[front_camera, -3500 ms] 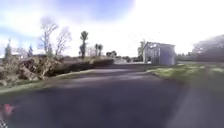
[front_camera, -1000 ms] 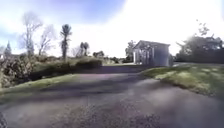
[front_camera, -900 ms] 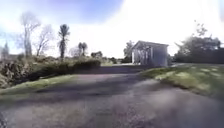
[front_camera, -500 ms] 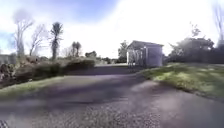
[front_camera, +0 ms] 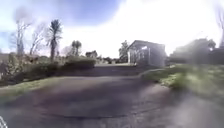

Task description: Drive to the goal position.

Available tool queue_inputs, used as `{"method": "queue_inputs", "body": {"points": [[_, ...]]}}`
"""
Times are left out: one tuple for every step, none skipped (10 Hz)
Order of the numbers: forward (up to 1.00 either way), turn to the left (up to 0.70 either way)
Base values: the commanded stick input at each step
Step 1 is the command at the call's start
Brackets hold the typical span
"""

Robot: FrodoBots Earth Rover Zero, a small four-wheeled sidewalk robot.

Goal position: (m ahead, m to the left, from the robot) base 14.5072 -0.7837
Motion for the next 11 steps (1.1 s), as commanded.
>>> {"method": "queue_inputs", "body": {"points": [[0.85, 0.0], [0.85, 0.0], [0.85, 0.0], [0.85, -0.08], [0.85, -0.19], [0.85, -0.31], [0.85, -0.34], [0.85, -0.34], [0.85, -0.34], [0.85, -0.26], [0.85, -0.16]]}}
